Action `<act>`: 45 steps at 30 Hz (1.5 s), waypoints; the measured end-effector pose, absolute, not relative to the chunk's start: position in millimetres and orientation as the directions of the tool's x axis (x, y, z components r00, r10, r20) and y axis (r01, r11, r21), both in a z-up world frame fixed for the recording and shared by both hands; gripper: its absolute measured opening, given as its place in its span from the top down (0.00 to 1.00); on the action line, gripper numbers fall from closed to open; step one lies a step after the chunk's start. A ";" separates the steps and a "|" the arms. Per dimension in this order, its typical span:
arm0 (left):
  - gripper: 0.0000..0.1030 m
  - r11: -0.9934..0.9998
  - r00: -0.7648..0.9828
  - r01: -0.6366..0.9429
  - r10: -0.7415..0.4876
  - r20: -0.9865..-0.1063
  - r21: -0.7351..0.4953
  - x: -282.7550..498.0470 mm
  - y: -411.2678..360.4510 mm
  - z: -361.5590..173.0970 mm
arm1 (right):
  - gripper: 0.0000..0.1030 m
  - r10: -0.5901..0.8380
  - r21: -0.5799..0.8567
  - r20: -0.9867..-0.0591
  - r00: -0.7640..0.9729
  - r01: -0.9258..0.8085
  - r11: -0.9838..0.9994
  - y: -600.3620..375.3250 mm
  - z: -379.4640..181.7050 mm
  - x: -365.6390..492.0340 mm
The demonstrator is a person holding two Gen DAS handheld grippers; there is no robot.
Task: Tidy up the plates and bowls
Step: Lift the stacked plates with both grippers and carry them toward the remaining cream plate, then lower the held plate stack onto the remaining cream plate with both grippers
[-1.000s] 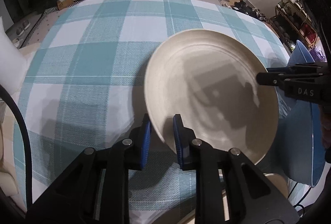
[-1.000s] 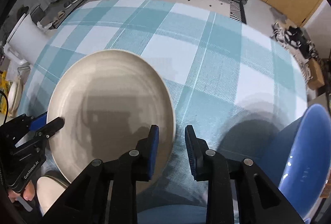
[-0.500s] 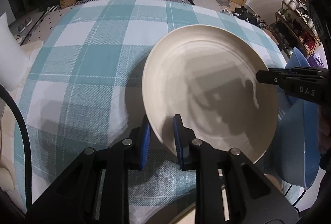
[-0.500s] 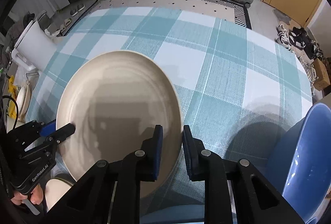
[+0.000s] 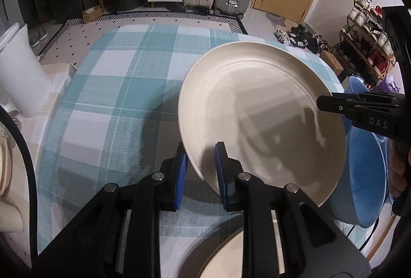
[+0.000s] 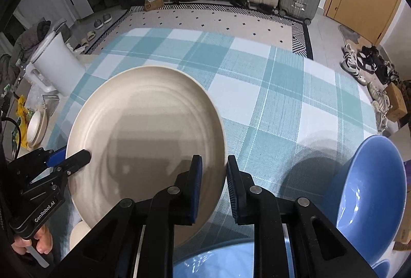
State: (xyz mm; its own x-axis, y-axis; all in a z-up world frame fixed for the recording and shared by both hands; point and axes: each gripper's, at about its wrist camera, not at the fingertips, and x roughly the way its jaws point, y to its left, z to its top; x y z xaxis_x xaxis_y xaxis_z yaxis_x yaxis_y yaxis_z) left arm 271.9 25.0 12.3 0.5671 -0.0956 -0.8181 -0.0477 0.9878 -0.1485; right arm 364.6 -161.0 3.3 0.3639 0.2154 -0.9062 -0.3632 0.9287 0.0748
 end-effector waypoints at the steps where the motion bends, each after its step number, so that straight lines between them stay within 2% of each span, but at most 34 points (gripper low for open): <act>1: 0.82 0.988 0.574 -0.048 -0.095 -0.814 -0.149 267.9 25.7 16.4 | 0.81 0.218 0.075 -0.903 0.370 -0.364 0.928 -160.7 7.5 361.6; 30: 0.82 0.992 0.697 -0.022 -0.076 -0.713 -0.127 118.9 16.5 111.8 | 0.81 0.262 0.044 -0.810 0.524 -0.391 0.919 -156.0 107.9 223.4; 45: 0.82 0.994 0.733 -0.010 -0.066 -0.677 -0.107 53.2 1.4 139.3 | 0.81 0.277 0.054 -0.773 0.570 -0.376 0.925 -164.3 124.7 156.6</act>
State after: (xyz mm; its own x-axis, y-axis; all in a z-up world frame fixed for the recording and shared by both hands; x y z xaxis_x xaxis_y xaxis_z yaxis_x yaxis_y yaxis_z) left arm 53.2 1.4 139.3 0.7334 -0.0655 -0.6766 -0.0097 0.9942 -0.1067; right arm 156.6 -164.3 124.7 0.5705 0.2770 -0.7732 -0.3763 0.9250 0.0538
